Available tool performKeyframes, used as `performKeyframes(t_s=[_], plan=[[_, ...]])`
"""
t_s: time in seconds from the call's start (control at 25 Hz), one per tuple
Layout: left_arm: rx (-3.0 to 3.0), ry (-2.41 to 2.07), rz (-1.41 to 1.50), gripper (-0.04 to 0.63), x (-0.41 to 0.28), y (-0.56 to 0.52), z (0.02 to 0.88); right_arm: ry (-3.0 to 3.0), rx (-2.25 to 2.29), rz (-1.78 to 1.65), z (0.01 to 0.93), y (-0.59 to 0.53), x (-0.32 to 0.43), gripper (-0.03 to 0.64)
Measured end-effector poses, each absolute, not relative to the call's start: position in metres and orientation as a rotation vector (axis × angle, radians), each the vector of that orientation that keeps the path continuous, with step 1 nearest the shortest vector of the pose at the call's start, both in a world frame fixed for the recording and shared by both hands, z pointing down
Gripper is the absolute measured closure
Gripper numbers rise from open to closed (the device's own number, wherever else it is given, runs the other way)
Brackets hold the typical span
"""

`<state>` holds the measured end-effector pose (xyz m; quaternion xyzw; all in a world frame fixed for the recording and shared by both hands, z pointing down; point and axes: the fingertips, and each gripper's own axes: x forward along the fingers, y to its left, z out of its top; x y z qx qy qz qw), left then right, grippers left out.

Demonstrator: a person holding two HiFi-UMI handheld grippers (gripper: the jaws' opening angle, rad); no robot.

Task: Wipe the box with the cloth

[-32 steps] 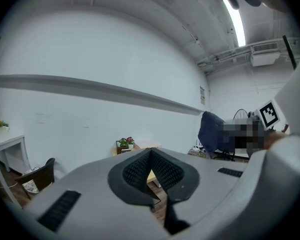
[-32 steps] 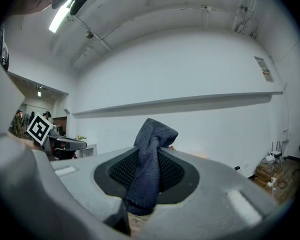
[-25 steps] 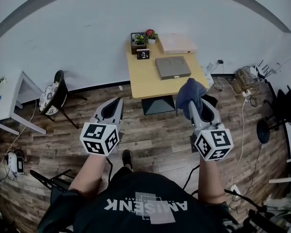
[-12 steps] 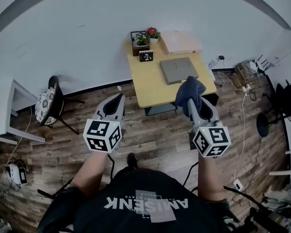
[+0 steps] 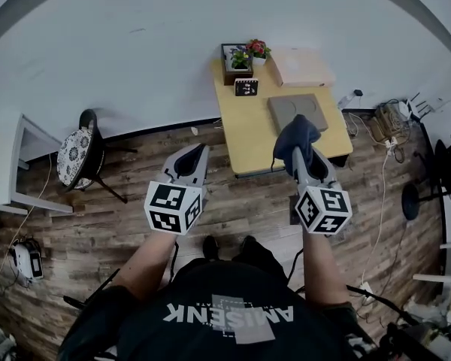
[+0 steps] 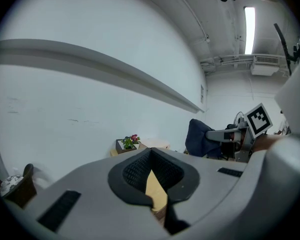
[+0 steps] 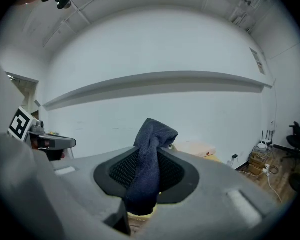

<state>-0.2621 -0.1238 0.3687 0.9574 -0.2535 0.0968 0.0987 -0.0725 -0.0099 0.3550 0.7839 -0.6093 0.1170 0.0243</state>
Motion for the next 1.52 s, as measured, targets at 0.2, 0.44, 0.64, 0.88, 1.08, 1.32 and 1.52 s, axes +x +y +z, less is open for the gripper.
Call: performKeyframes(t_s=[0.2, 0.44, 0.64, 0.88, 1.08, 1.32, 1.52], plan=[[2.770, -0.778, 0.288, 0.595, -0.243, -0.147, 0.380, -1.905, 2.429, 0.437, 0.377, -0.049, -0.048, 0.520], [2.773, -0.896, 0.348, 0.595, -0.208, -0.175, 0.390, -1.903, 2.411, 0.500, 0.405, -0.091, -0.005, 0.520], [2.756, -0.920, 0.377, 0.595, -0.170, -0.198, 0.401, -1.934, 2.359, 0.526, 0.423, -0.125, 0.023, 0.520], [2.720, -0.934, 0.445, 0.595, -0.147, -0.223, 0.426, -1.948, 2.322, 0.613, 0.458, -0.162, 0.037, 0.520], [2.732, -0.850, 0.502, 0.595, -0.147, -0.250, 0.441, -1.820, 2.367, 0.700, 0.498, -0.193, 0.039, 0.520], [2.766, -0.740, 0.576, 0.595, -0.158, -0.287, 0.453, -1.641, 2.437, 0.809, 0.546, -0.233, 0.030, 0.520], [2.788, -0.700, 0.654, 0.595, -0.175, -0.321, 0.467, -1.432, 2.567, 0.892, 0.581, -0.263, 0.042, 0.520]])
